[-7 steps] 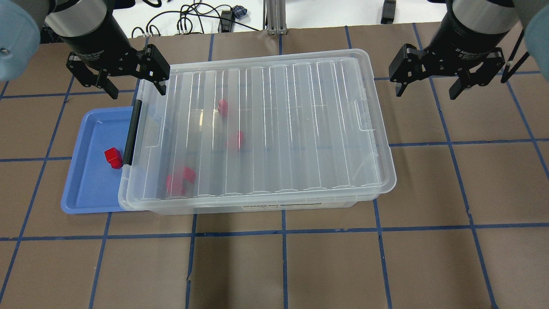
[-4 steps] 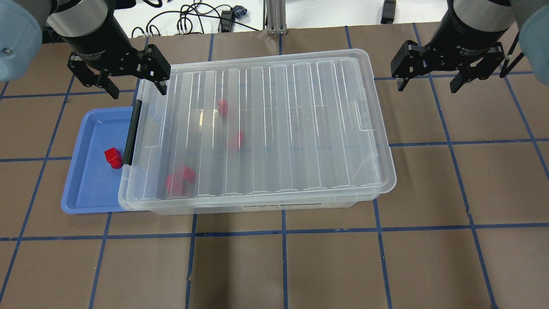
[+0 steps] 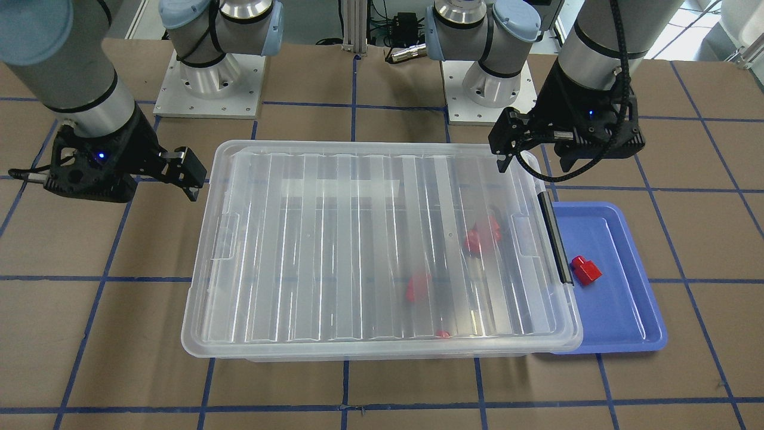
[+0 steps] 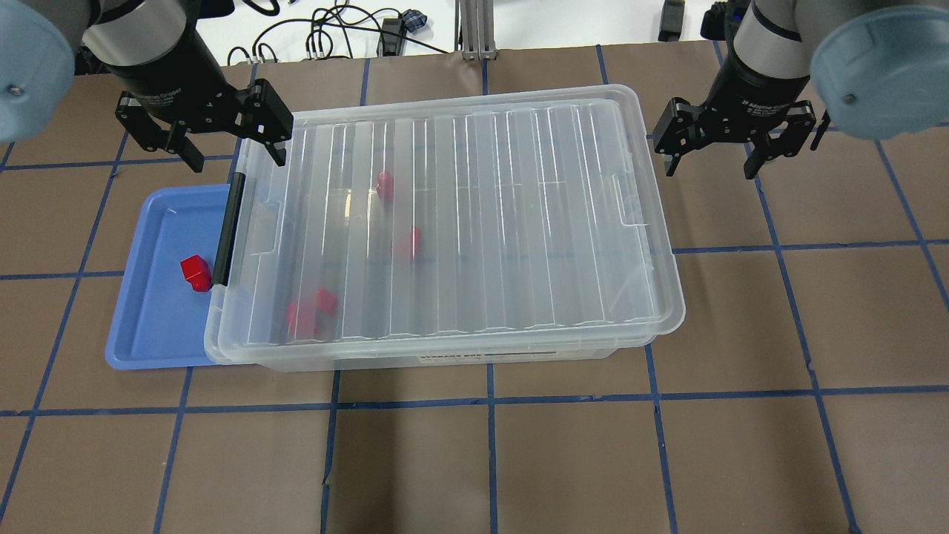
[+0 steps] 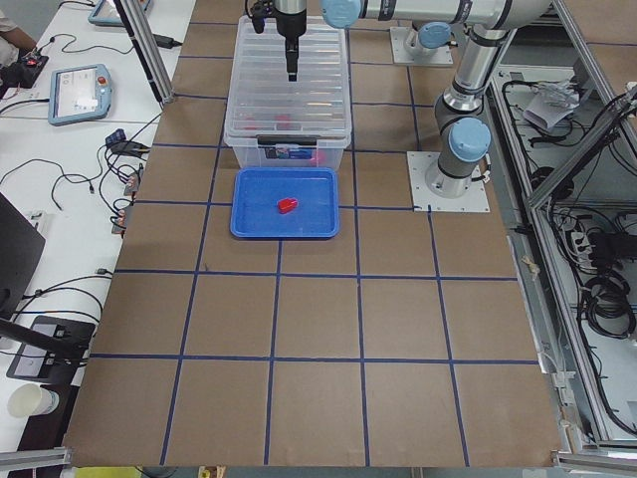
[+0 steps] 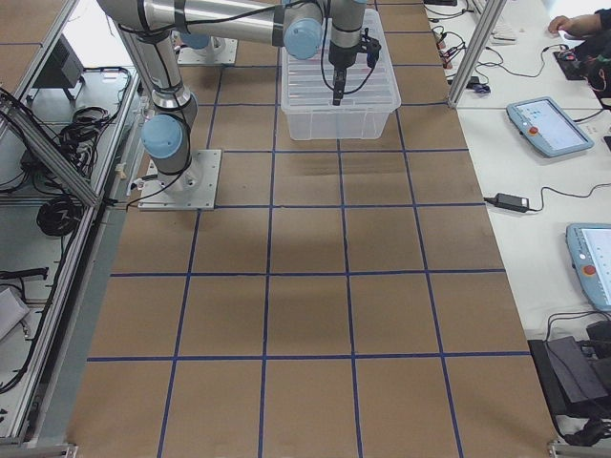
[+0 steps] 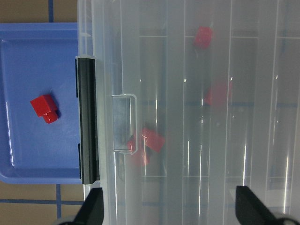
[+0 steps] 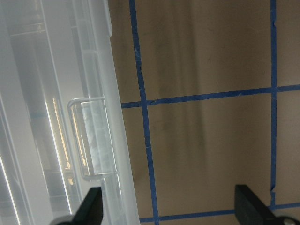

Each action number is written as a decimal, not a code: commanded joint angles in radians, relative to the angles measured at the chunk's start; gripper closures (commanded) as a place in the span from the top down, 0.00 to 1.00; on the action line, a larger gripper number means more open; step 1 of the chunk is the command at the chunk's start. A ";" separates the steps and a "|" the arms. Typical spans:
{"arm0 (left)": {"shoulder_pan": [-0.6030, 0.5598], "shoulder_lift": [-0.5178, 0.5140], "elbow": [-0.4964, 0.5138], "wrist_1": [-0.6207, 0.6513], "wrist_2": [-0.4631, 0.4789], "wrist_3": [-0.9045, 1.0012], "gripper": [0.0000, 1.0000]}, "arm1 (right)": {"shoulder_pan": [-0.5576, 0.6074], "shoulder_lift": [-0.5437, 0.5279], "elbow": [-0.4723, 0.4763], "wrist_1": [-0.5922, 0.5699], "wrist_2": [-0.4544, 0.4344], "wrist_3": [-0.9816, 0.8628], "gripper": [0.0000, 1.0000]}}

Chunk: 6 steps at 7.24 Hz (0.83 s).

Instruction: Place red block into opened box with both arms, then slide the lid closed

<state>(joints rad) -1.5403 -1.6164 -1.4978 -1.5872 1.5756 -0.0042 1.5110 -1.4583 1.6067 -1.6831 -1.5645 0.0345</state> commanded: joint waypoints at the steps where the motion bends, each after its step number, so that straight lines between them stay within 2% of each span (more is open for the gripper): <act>1: 0.014 0.000 -0.001 -0.002 0.003 0.012 1.00 | 0.001 0.067 0.004 -0.040 0.012 0.005 1.00; 3: 0.054 -0.026 -0.025 0.003 0.017 0.085 1.00 | 0.003 0.107 0.001 -0.035 0.017 -0.004 1.00; 4: 0.125 -0.051 -0.025 0.047 0.015 0.149 1.00 | 0.005 0.113 -0.002 -0.030 0.017 -0.005 1.00; 6: 0.195 -0.086 -0.029 0.062 0.015 0.291 1.00 | 0.005 0.116 0.006 -0.033 0.064 -0.033 1.00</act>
<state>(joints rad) -1.3892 -1.6794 -1.5239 -1.5365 1.5898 0.1860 1.5152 -1.3459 1.6083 -1.7141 -1.5297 0.0204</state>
